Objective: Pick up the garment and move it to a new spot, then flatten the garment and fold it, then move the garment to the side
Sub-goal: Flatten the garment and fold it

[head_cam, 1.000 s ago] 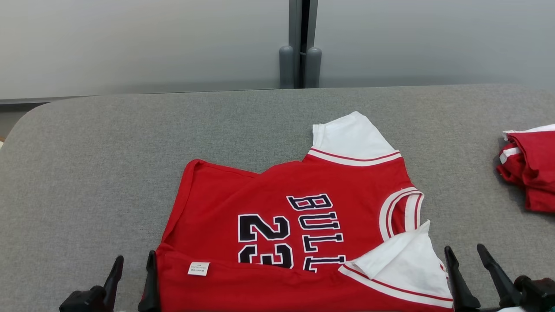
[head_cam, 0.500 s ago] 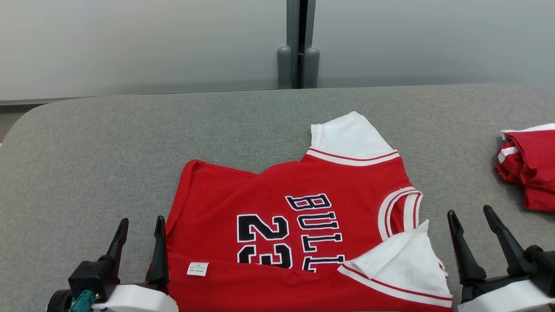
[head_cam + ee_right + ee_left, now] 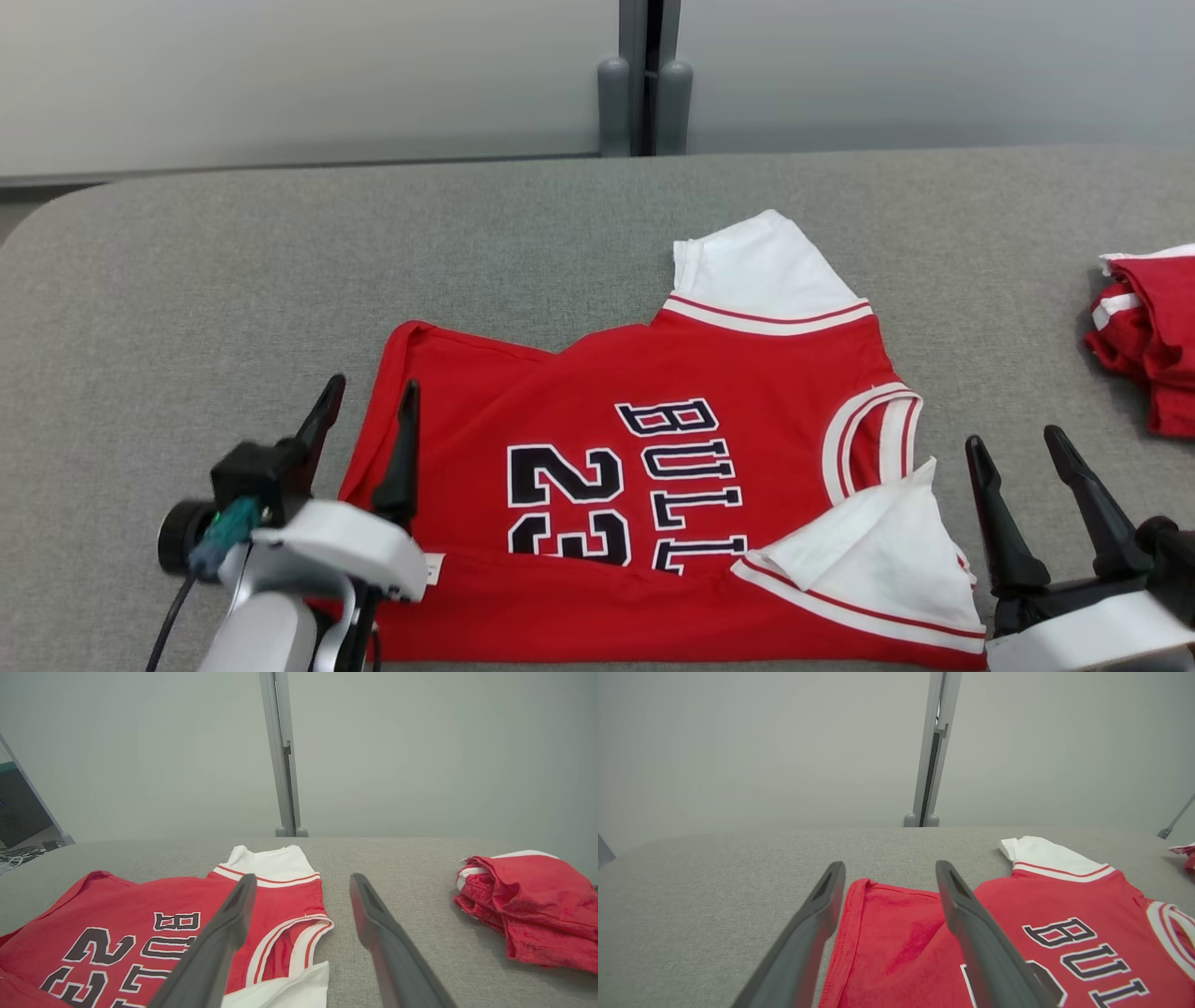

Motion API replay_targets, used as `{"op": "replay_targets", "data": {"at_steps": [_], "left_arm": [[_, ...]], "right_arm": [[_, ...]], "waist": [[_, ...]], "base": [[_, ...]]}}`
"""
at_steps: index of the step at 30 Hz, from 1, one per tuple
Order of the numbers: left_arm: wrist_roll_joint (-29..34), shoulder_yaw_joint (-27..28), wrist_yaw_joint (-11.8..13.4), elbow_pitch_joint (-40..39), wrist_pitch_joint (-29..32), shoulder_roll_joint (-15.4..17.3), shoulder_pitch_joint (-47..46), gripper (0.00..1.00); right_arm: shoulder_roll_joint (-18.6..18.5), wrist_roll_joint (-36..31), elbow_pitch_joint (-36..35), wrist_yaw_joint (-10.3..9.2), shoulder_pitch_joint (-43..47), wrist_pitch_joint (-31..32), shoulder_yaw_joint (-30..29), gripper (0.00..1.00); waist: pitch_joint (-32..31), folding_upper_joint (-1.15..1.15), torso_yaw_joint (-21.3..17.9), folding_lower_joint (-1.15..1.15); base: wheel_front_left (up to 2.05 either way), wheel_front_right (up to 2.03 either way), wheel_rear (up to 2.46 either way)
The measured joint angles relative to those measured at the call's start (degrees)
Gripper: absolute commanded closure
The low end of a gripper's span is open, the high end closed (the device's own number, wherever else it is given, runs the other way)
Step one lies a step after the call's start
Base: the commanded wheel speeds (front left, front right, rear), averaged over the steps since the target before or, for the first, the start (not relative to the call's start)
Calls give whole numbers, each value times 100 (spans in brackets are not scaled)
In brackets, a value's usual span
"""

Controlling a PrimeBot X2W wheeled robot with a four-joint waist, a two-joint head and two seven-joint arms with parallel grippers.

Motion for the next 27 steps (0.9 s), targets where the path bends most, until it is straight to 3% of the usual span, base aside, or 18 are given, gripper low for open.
{"op": "replay_targets", "data": {"at_steps": [5,11,15,16,18,27], "left_arm": [[-127,-151,-394,1118,382,-58,-1256,0],[-277,-104,-744,3227,782,109,-2557,0],[-355,-74,-843,4035,815,151,-3072,0],[-378,-71,-869,4200,804,149,-3178,10],[-428,-38,-904,4453,691,152,-3367,100],[-491,-165,-1060,5108,224,-44,-3806,100]], "right_arm": [[-43,9,-60,0,-254,-3,100,0],[-80,105,69,0,-522,-124,175,0],[-82,164,213,0,-637,-199,193,0],[-81,200,246,0,-671,-215,194,0],[-82,241,345,0,-724,-267,197,0],[-293,417,894,0,-1131,-394,-24,0]], "waist": [[385,0,-40,0],[904,0,-280,0],[1105,0,-414,0],[1144,0,-441,0],[1193,0,-487,0],[1268,0,-365,0]], "base": [[0,0,0],[0,0,0],[0,0,0],[0,0,0],[0,0,0],[0,0,0]]}}
